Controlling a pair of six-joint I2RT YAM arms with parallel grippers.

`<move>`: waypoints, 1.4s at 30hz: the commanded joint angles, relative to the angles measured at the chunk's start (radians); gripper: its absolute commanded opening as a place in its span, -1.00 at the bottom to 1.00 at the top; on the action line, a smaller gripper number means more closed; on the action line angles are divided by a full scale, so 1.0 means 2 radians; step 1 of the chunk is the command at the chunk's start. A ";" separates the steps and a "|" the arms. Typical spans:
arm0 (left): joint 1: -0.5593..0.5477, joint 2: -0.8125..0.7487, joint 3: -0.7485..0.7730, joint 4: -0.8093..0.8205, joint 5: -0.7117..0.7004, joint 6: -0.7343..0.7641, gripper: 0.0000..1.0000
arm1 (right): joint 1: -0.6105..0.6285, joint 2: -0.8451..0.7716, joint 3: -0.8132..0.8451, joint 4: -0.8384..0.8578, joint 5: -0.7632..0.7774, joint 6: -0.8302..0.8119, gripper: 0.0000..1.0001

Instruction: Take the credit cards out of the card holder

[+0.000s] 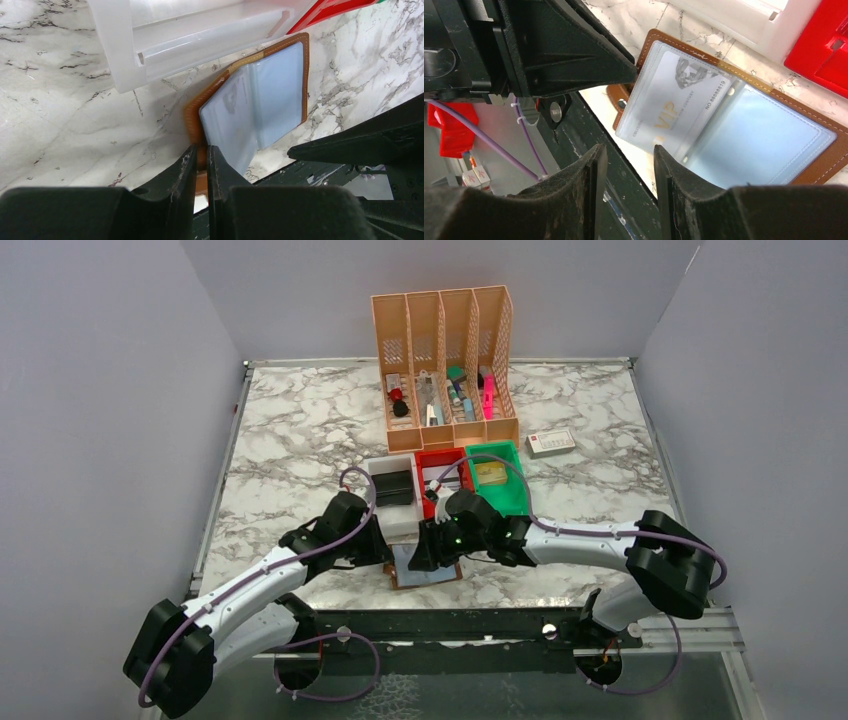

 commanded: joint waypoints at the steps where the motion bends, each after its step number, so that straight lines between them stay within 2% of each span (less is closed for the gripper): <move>1: -0.002 0.000 0.002 0.013 -0.009 0.001 -0.67 | 0.000 0.005 0.011 0.014 -0.014 -0.013 -0.10; 11: -0.002 0.006 0.009 0.014 -0.008 0.003 -0.68 | 0.001 0.035 0.029 -0.024 0.002 -0.027 -0.09; 18: -0.002 -0.003 0.009 0.014 -0.008 -0.001 -0.63 | 0.006 0.064 0.047 -0.072 0.073 -0.022 -0.06; 25: -0.002 -0.001 0.019 0.029 0.025 0.018 -0.36 | 0.006 0.086 0.035 -0.035 0.067 0.019 -0.20; 31: -0.017 0.042 0.017 0.031 0.033 0.026 -0.33 | 0.002 0.098 0.027 -0.004 0.058 0.048 -0.23; 36: -0.032 0.069 0.011 0.033 0.020 0.024 -0.51 | -0.010 0.093 -0.001 0.039 0.036 0.078 -0.36; 39: -0.036 0.072 0.009 0.033 0.013 0.027 -0.68 | -0.017 0.085 -0.020 0.077 0.013 0.091 -0.54; 42: -0.037 0.071 0.008 0.033 0.007 0.027 -0.75 | -0.021 0.082 -0.033 0.113 -0.012 0.100 -0.65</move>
